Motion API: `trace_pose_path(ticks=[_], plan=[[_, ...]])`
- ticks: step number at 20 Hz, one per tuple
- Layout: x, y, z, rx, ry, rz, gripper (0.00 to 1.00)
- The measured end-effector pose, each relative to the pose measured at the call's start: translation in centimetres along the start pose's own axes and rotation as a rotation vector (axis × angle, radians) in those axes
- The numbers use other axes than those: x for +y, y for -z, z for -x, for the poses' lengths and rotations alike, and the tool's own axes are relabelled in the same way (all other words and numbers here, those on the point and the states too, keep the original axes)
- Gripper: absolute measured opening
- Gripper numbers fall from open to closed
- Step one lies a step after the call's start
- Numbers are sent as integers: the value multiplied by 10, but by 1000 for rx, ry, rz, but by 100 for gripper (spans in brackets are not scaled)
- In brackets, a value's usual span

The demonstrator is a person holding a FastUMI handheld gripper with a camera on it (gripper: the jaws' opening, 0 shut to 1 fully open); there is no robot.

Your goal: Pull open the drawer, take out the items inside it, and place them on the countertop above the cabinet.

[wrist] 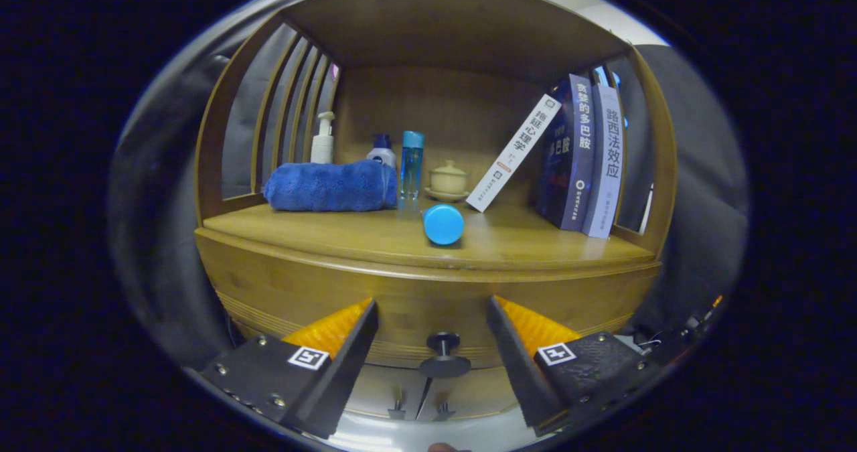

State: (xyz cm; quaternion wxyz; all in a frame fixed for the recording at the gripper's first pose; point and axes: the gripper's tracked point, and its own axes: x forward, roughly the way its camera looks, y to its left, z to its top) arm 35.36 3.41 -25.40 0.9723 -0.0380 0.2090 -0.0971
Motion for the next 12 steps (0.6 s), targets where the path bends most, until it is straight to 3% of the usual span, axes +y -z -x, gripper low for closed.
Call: trace_pose_path(ticks=[4,12], plan=[[-13,-22,32,-39,-18,-24,98],[-46,-91,141,-170,-112,-72,97]])
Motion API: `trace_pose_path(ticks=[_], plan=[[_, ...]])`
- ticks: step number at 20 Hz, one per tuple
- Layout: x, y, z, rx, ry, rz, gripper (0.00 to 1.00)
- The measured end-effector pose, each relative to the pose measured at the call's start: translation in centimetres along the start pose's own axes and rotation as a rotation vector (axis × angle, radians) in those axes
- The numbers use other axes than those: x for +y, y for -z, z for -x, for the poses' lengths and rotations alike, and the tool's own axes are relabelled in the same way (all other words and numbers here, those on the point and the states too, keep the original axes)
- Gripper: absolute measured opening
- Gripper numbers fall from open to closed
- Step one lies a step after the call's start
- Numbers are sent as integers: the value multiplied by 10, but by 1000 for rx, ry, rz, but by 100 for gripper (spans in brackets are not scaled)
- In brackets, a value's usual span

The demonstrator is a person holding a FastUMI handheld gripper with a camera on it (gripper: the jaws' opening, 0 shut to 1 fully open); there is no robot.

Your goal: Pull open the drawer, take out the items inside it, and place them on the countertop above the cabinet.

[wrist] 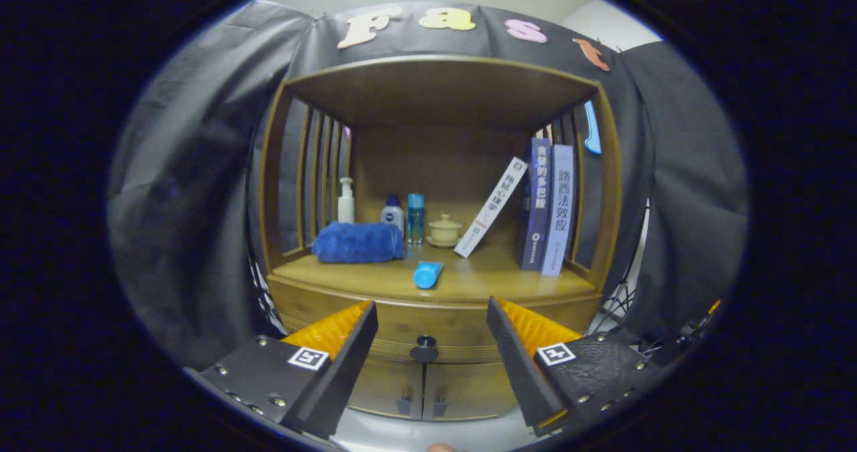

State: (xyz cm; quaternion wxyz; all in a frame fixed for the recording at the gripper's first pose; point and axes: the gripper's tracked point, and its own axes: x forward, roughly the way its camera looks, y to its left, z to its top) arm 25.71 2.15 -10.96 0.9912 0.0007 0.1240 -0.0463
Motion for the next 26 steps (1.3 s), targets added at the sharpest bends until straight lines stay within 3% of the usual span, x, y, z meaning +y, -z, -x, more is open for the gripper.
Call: trace_pose_path(ticks=[11,20,26], plan=[[-33,-60,124,-64,-55,7,97],[-31,-53,201,-86,-110,33,97],[-30,-47,215,-97,-145,12,97]])
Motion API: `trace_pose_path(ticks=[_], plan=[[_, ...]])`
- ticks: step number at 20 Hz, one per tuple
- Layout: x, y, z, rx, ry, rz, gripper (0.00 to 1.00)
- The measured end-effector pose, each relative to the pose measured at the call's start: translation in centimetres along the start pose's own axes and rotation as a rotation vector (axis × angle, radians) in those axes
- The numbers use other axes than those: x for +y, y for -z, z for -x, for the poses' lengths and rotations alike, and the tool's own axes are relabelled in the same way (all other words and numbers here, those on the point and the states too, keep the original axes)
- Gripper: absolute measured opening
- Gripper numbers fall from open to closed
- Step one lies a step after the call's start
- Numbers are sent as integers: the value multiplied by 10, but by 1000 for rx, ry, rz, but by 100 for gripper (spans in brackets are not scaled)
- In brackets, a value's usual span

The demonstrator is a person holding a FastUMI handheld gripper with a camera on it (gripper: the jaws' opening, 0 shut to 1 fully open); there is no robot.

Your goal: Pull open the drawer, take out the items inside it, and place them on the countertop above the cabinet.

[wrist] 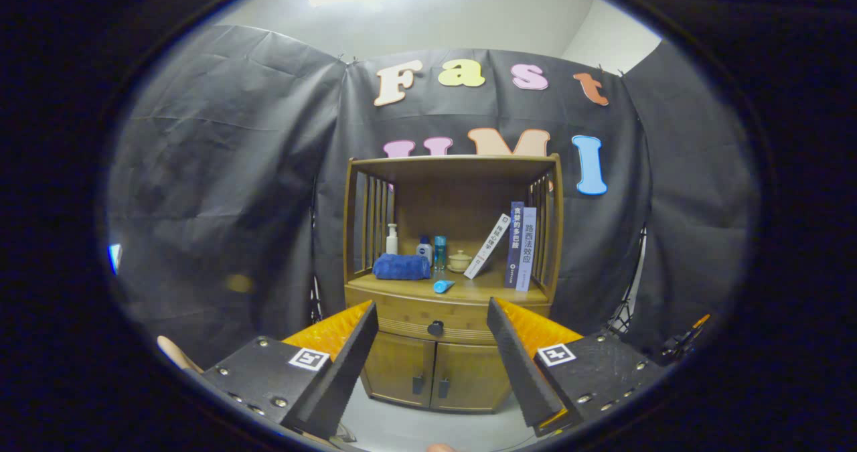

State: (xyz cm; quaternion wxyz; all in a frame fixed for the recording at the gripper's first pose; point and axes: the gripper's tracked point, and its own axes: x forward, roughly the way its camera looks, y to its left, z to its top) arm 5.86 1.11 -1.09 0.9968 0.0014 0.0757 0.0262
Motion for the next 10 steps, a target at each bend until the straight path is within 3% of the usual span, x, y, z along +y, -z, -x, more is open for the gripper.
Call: trace_pose_path(ticks=[10], plan=[[-3,0,11,-12,-2,6,97]])
